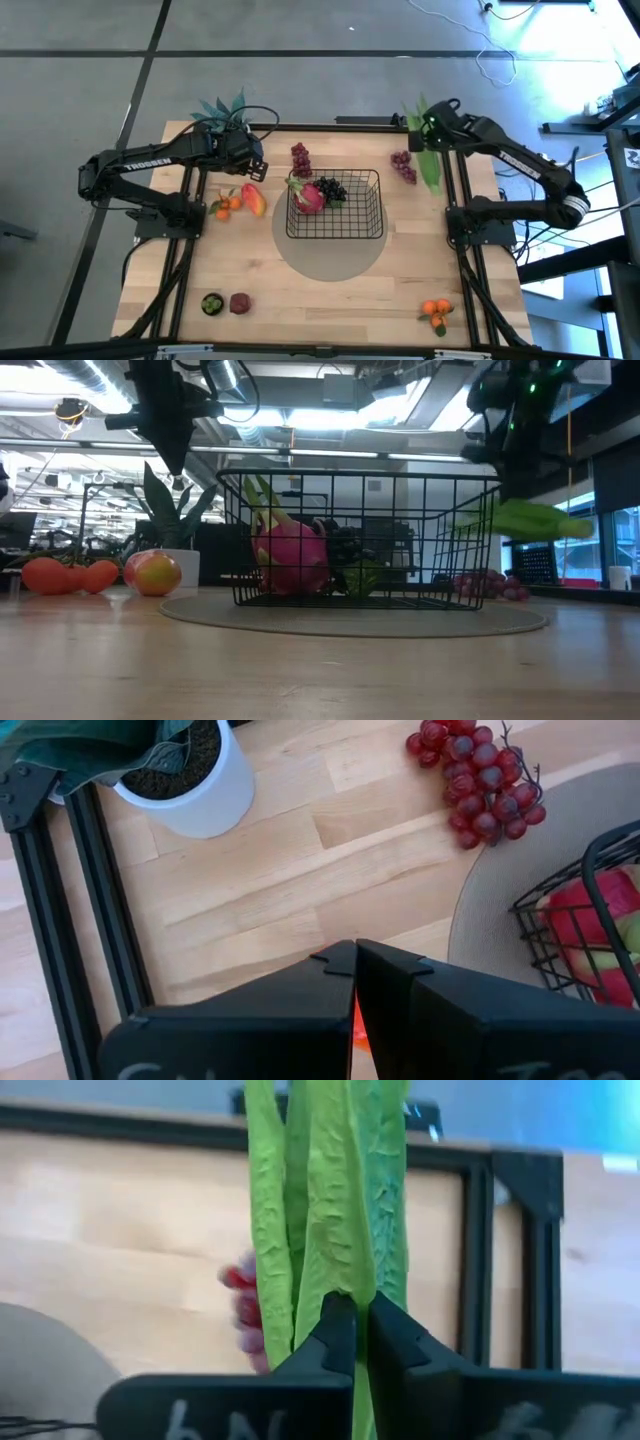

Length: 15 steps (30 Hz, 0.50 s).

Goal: Build produce basket
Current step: Put the green leaf lettuce into the black wire basket

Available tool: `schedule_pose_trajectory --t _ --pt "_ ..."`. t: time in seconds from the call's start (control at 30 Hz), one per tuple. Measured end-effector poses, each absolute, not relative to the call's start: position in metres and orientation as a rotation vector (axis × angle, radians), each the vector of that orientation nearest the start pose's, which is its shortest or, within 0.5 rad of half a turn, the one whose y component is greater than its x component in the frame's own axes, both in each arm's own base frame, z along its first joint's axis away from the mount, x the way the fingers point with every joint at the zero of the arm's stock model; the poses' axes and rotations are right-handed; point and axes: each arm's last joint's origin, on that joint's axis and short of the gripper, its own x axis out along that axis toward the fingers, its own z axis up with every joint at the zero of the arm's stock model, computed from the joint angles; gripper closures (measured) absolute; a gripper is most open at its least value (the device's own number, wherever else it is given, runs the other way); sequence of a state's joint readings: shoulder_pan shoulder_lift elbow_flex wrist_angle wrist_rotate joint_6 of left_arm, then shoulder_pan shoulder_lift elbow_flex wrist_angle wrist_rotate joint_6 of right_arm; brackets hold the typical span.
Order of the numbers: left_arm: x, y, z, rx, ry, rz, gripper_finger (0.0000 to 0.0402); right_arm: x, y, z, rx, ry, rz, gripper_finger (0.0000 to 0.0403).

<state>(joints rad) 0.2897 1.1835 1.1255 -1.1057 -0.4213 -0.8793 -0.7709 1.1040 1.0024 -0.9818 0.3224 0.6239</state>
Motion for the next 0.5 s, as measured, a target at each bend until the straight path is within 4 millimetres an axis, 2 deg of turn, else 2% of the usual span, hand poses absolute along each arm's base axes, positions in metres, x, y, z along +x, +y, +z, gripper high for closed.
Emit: schedule_pose_trajectory --t 0.2,0.5 --pt "0.194 0.07 0.307 -0.632 0.841 1.078 0.0401 0.146 -0.13 0.327 0.665 0.606 -1.232 0.0403" --pt "0.194 0.07 0.307 -0.618 0.848 1.071 0.0401 0.185 -0.113 0.362 0.51 0.306 -0.97 0.0403"
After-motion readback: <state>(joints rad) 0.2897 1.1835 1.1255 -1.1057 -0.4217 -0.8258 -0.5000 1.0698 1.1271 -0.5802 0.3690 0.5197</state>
